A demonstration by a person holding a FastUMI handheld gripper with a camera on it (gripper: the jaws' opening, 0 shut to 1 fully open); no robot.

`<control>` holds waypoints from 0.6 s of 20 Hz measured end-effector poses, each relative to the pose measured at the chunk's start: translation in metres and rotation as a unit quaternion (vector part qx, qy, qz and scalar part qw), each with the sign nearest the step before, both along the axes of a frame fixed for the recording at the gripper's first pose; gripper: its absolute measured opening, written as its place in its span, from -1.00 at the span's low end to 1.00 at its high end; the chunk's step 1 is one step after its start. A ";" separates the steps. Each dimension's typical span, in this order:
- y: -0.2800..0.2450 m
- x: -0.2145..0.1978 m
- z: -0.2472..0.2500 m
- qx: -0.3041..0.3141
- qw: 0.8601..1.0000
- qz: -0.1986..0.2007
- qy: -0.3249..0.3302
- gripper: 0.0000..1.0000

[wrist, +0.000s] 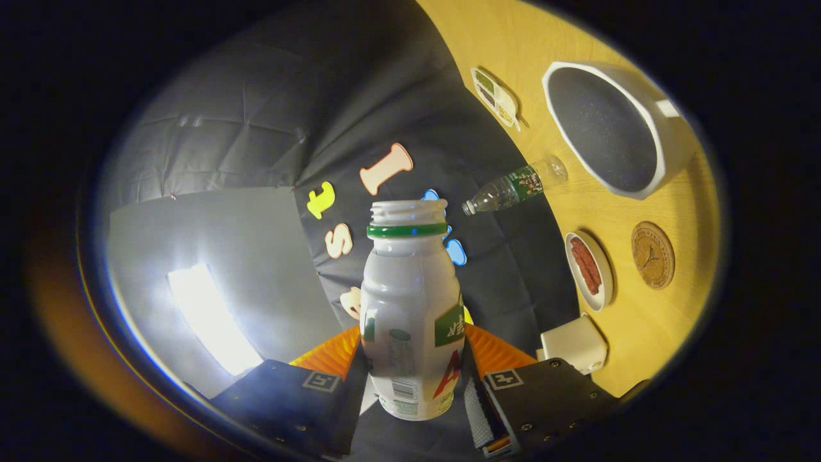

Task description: Take the bottle from table, then pour the juice into the cup, finally place the bottle on the coaster

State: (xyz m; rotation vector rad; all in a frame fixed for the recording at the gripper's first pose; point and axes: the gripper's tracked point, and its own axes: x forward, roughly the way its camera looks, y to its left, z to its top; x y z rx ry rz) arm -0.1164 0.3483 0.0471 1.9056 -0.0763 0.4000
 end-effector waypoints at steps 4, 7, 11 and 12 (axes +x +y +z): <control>0.022 0.006 -0.030 -0.178 0.984 0.005 0.022 0.35; 0.032 0.015 -0.039 -0.278 0.960 0.003 0.015 0.35; 0.043 0.028 -0.067 -0.449 0.893 0.004 0.019 0.35; 0.044 0.030 -0.076 -0.493 0.870 0.003 0.026 0.35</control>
